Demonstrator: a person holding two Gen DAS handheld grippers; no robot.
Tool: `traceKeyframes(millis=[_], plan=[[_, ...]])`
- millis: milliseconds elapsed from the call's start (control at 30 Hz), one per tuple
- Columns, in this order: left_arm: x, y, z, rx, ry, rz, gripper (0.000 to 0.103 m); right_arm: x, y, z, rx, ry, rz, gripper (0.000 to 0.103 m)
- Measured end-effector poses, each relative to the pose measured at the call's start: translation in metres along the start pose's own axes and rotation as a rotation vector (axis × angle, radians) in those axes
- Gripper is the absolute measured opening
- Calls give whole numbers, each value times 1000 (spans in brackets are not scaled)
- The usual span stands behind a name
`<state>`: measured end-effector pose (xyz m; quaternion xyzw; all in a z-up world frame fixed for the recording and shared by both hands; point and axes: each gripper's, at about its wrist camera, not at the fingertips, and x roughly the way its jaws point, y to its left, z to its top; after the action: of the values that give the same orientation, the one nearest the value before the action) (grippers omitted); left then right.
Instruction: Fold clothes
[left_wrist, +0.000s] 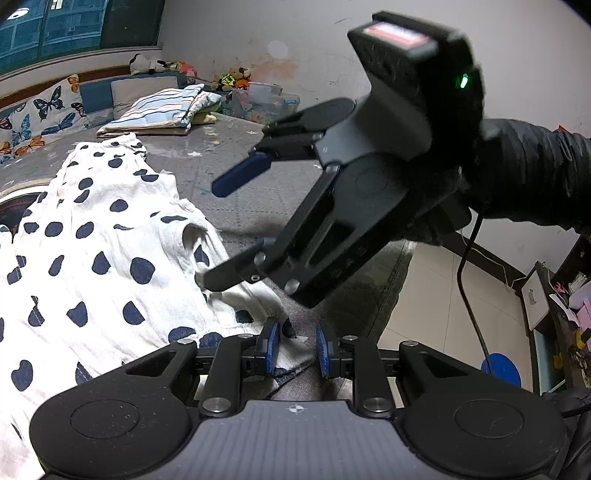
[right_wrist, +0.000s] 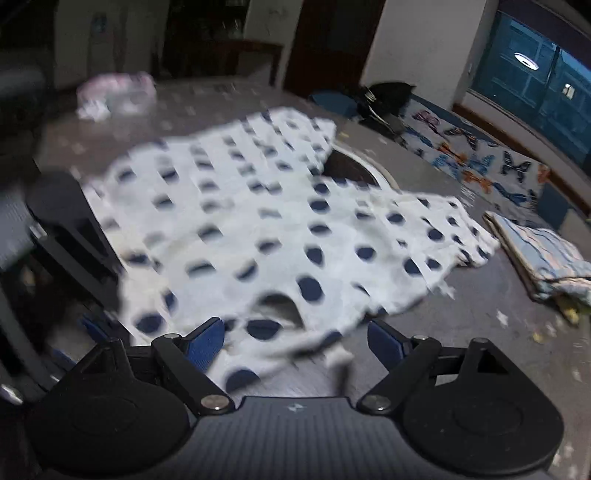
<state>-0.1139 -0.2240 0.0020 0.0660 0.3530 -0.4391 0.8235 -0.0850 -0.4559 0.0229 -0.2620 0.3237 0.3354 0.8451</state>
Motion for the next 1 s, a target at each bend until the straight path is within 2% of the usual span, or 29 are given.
traceKeyframes(millis=[33,200,333,533,633,767,900,1000], plan=[[0,0,0,0,0,0,24,4,1,-2,-8,22,-28,88],[1,0,0,2,3,2,24,4,-4,-4,18,11,-68,88],[0,0,0,1,4,2,24,14,-8,1,26,16,-68,89],[1,1,0,-6,4,0,24,32,-10,10,20,-36,-127,89],[0,0,0,-7,4,0,24,41,-17,13,59,-63,-137,89],[-1,-1,-1,-8,3,0,24,48,-20,16,71,-74,-201,88],[-1,0,-1,-11,2,-1,24,42,-25,13,94,-88,-164,87],[-2,0,-1,-13,2,-3,24,28,-19,11,65,-82,-149,87]])
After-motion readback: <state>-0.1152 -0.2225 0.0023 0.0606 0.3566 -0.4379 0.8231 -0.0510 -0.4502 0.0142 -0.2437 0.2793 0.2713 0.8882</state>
